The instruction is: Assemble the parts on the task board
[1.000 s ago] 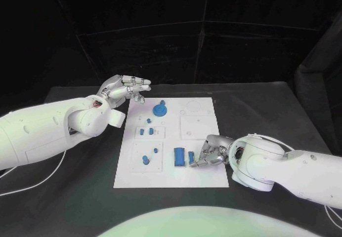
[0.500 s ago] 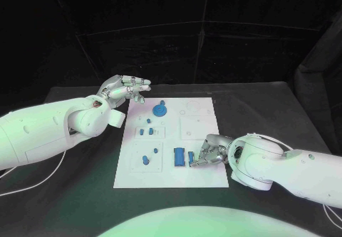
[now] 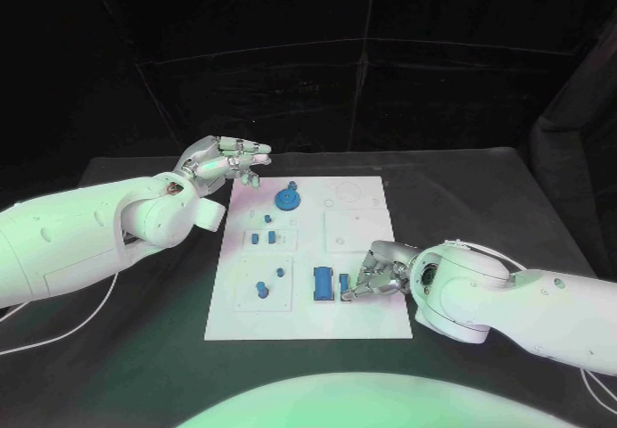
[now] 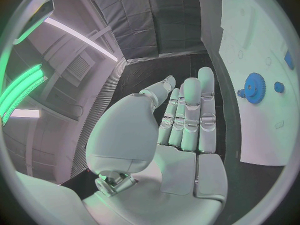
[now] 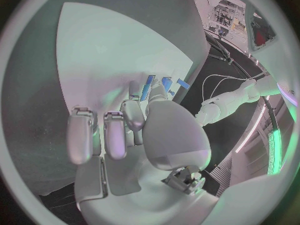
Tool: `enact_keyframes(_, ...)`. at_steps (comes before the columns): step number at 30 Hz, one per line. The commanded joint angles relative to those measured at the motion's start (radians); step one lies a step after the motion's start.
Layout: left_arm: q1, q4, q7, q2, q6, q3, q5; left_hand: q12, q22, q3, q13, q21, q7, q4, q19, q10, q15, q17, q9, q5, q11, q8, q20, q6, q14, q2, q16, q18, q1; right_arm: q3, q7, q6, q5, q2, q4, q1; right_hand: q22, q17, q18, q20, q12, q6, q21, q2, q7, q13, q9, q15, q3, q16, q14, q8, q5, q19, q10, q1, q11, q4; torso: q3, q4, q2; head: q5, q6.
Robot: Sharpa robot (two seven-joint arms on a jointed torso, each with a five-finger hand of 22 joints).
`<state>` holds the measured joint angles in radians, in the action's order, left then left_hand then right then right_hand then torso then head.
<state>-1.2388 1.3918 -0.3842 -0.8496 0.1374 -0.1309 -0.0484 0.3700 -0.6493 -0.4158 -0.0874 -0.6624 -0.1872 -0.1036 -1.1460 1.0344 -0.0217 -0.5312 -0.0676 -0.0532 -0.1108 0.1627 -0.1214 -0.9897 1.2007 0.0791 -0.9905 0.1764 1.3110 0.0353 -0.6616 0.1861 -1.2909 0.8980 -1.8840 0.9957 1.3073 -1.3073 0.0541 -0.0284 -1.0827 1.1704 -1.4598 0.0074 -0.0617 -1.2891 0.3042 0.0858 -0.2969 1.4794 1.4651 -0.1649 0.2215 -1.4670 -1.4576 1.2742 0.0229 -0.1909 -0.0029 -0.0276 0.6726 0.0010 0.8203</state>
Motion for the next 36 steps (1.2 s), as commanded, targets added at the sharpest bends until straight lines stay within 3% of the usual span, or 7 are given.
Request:
enact_keyframes(1, -0.001, 0.002, -0.004, -0.001, -0.010, 0.001, 0.002, 0.002, 0.001, 0.004, 0.001, 0.005, 0.000, 0.000, 0.006, -0.008, -0.003, 0.001, 0.000, 0.000, 0.000, 0.004, -0.002, 0.007, -0.007, -0.009, 0.006, 0.006, 0.002, 0.000, 0.078, 0.000, 0.030, 0.015, -0.012, 0.001, 0.042, -0.119, -0.006, -0.001, 0.020, -0.015, 0.010, -0.019, -0.001, 0.011, 0.002, -0.006, -0.013, -0.009, 0.075, 0.008, -0.040, -0.009, 0.011, -0.031, -0.009, -0.015, 0.0009, 0.0004, 0.000, 0.002, -0.002)
enact_keyframes(8, -0.001, 0.000, -0.007, 0.001, -0.011, 0.001, 0.002, 0.006, 0.003, 0.008, 0.001, 0.007, 0.000, 0.003, 0.007, -0.010, -0.004, 0.003, 0.000, 0.000, -0.001, 0.006, -0.003, 0.009, -0.008, -0.008, 0.006, 0.006, -0.004, -0.001, 0.251, 0.073, 0.149, 0.061, -0.011, 0.020, -0.101, -0.019, 0.023, -0.017, 0.412, -0.094, 0.098, -0.060, -0.030, 0.240, -0.007, -0.027, 0.028, -0.090, 0.047, 0.048, -0.073, 0.059, 0.153, -0.027, -0.034, -0.055, -0.0015, 0.0016, -0.004, -0.006, -0.018)
enact_keyframes(14, -0.001, -0.013, -0.017, 0.013, -0.010, -0.001, 0.034, 0.006, 0.028, 0.027, 0.008, 0.052, 0.002, 0.012, 0.052, -0.026, -0.010, 0.032, 0.000, 0.001, -0.003, 0.009, -0.009, 0.019, -0.067, -0.002, 0.060, 0.007, -0.023, -0.001, 0.554, 0.183, 0.437, 0.067, 0.089, 0.084, -0.707, 0.561, 0.125, -0.056, 0.718, -0.163, 0.573, -0.029, -0.078, 0.490, -0.036, -0.063, 0.055, -0.664, -0.155, 0.077, -0.060, 0.344, 0.313, 0.050, -0.078, -0.033, -0.0057, 0.0012, -0.018, -0.015, -0.042)
enact_keyframes(17, -0.001, -0.026, -0.031, 0.021, -0.007, -0.011, 0.063, -0.011, 0.078, 0.034, 0.019, 0.132, 0.005, 0.019, 0.127, -0.029, -0.017, 0.095, 0.001, -0.001, -0.009, 0.009, -0.023, 0.029, -0.140, -0.002, 0.186, 0.004, -0.029, -0.002, 0.718, 0.197, 0.632, 0.047, 0.169, 0.109, -0.841, 0.703, 0.129, -0.092, 0.854, -0.184, 0.777, -0.001, -0.120, 0.641, -0.056, -0.101, 0.059, -0.902, -0.254, 0.091, -0.056, 0.418, 0.388, 0.095, -0.137, 0.001, -0.0099, 0.0009, -0.030, -0.020, -0.062)
enact_keyframes(24, 0.001, -0.086, -0.072, 0.058, 0.008, -0.019, 0.128, -0.142, 0.288, 0.033, 0.026, 0.418, 0.010, 0.044, 0.329, 0.009, -0.093, 0.294, 0.002, 0.000, -0.032, -0.021, -0.105, 0.034, -0.232, 0.001, 0.612, 0.005, -0.045, -0.002, 0.979, 0.160, 0.940, -0.040, 0.377, 0.136, -1.078, 0.979, 0.123, -0.196, 1.003, -0.256, 1.137, 0.049, -0.128, 0.908, -0.126, -0.208, 0.082, -1.292, -0.473, 0.100, -0.077, 0.541, 0.460, 0.159, -0.183, 0.090, -0.0151, -0.0045, -0.053, -0.023, -0.109)
enact_keyframes(35, 0.011, -0.176, -0.120, 0.121, 0.095, -0.020, 0.195, -0.295, 0.449, 0.107, 0.024, 0.583, 0.027, 0.055, 0.564, -0.059, -0.153, 0.410, 0.003, 0.002, -0.085, -0.088, -0.169, 0.049, -0.302, -0.011, 0.836, 0.004, -0.042, -0.023, 1.116, 0.142, 1.085, -0.175, 0.621, 0.144, -1.239, 1.210, 0.130, -0.238, 1.023, -0.272, 1.369, 0.079, -0.123, 1.173, -0.226, -0.238, 0.083, -1.418, -0.453, 0.102, -0.081, 0.536, 0.475, 0.077, -0.203, 0.169, -0.0137, -0.0071, -0.072, -0.028, -0.168)
enact_keyframes(36, 0.011, -0.165, -0.067, 0.115, 0.043, -0.020, 0.144, -0.370, 0.504, 0.196, 0.087, 0.662, 0.074, 0.104, 0.731, -0.348, -0.102, 0.443, 0.068, 0.053, -0.027, -0.163, -0.082, 0.332, -0.569, -0.079, 0.876, -0.053, -0.424, -0.021, 1.011, 0.150, 0.981, -0.163, 0.599, 0.143, -1.307, 1.233, 0.066, -0.152, 1.083, -0.537, 1.460, -0.007, -0.067, 1.200, -0.304, -0.187, 0.147, -1.479, -0.758, 0.165, -0.128, 0.815, 0.767, -0.320, -0.147, 0.191, -0.0145, -0.0066, -0.065, -0.029, -0.154)
